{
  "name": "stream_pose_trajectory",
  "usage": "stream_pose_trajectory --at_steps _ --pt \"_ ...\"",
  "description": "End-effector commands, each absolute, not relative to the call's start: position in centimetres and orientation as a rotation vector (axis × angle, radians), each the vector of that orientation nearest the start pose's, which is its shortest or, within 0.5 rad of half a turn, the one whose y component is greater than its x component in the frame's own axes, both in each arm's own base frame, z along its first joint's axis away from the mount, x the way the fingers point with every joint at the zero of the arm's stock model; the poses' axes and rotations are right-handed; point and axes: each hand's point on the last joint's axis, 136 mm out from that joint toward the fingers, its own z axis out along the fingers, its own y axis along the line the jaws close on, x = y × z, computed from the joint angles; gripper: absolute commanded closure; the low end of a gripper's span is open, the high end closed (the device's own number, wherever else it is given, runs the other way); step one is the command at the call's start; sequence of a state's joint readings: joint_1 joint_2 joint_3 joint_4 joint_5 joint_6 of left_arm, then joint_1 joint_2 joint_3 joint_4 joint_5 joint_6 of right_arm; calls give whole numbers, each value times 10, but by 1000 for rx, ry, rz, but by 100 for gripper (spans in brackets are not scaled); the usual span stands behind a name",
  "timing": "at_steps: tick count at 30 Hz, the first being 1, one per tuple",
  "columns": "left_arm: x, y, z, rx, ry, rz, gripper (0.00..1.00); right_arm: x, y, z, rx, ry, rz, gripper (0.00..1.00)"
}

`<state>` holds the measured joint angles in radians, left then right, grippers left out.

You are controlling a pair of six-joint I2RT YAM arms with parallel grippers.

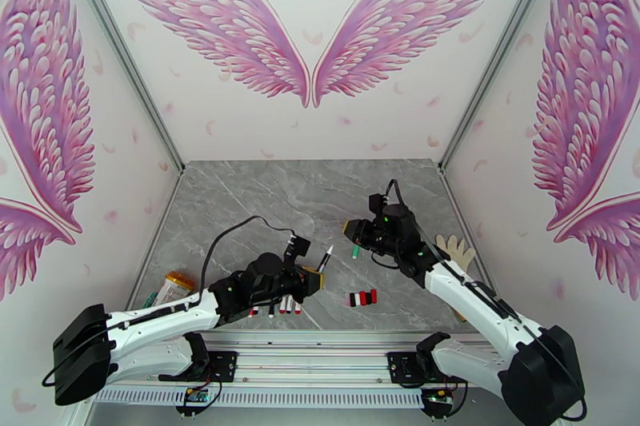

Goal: Open the pen caps

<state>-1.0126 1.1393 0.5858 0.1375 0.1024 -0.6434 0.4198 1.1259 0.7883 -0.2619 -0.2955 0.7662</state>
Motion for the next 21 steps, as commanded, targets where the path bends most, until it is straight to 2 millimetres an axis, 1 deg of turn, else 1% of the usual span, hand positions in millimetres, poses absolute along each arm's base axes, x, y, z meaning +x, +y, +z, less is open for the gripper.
stream_pose_trajectory --at_steps 1,5,11,14,19,21 --pt "191 -316 177 398 2129 -1047 100 279 163 170 164 2451 742 92" --pt "192 -321 178 393 2121 -1046 100 257 145 148 129 2563 603 91" --pt "191 -328 180 405 2109 -1058 100 228 118 110 173 2721 416 90" --pt "191 -332 179 425 2114 -1045 100 219 110 97 198 2768 368 89" --pt "187 -338 173 457 2133 -1033 100 205 92 77 256 2862 214 88" --pt "186 -339 171 463 2141 -1029 100 201 89 70 276 2887 192 88"
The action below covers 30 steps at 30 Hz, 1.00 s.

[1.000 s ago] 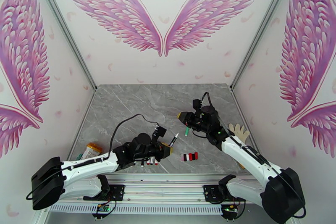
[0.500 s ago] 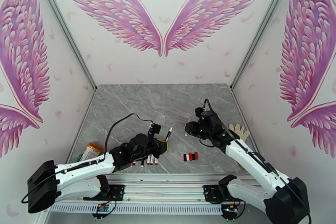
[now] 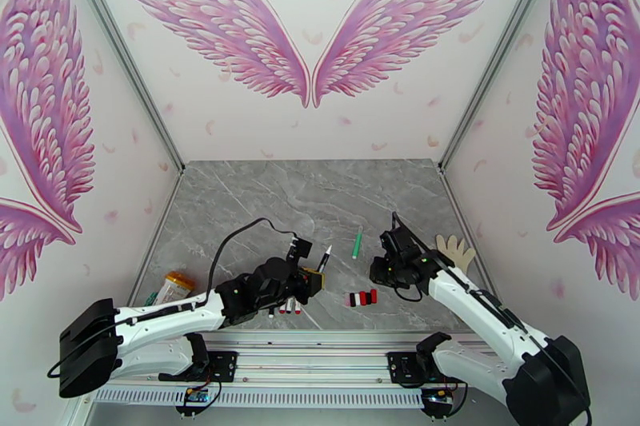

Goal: Open the pen caps

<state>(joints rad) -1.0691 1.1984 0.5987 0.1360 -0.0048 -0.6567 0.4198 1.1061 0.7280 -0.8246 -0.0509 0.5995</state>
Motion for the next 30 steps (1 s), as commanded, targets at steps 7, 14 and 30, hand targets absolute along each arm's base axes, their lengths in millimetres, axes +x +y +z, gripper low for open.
stream_pose_trajectory --at_steps 7,14,30 --pt "185 -341 171 468 2148 -1017 100 190 84 47 331 2939 151 87" --pt "184 -344 169 477 2163 -1002 100 188 89 29 317 2980 173 85" --pt "181 -346 165 481 2180 -990 100 192 90 15 298 3001 142 75"
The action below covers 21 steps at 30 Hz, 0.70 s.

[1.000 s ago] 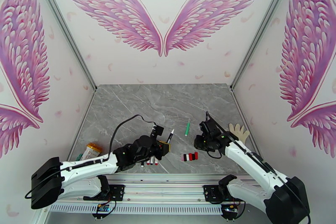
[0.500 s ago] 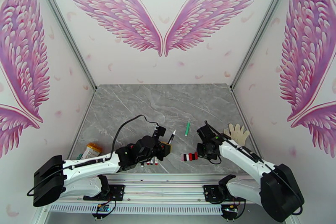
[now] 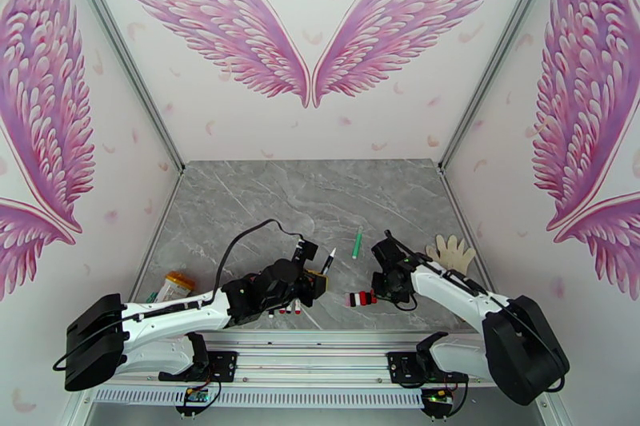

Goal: Open the pen caps

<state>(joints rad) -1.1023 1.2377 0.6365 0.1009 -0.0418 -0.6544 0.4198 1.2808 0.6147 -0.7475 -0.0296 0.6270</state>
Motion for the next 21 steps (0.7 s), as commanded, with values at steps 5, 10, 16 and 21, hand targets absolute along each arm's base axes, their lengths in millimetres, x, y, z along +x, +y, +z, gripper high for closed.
stream_pose_trajectory --at_steps 5,10,16,21 --pt "182 -346 162 474 2189 -982 100 191 91 15 293 3006 153 71" --pt "181 -346 162 473 2192 -981 100 191 91 17 297 3004 158 69" --pt "181 -345 160 463 2203 -972 100 191 92 23 295 2985 176 72" --pt "179 -342 154 450 2221 -954 100 189 92 22 302 2986 184 75"
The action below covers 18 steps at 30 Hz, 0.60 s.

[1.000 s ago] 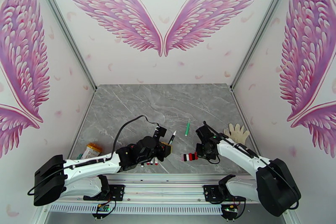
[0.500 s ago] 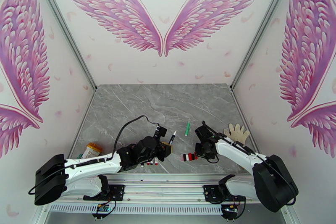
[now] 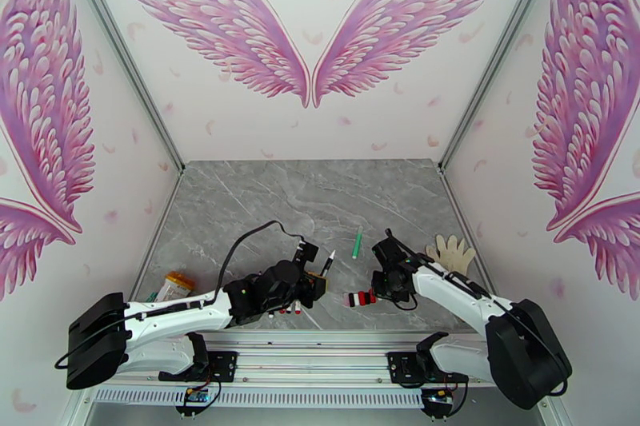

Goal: Open the pen caps

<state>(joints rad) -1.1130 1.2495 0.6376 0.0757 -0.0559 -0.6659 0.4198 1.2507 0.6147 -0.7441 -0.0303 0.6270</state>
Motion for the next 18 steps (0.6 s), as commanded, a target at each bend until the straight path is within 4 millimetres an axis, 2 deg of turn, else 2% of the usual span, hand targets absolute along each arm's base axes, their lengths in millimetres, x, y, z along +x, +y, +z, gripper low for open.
stream_pose_trajectory --at_steps 1,15,18 --pt "180 -342 153 443 2221 -953 100 188 92 21 304 2987 187 75" --pt "176 -344 146 442 2247 -941 100 185 99 20 249 3010 194 78" --pt "177 -343 144 427 2258 -926 100 185 100 21 243 3002 189 74"
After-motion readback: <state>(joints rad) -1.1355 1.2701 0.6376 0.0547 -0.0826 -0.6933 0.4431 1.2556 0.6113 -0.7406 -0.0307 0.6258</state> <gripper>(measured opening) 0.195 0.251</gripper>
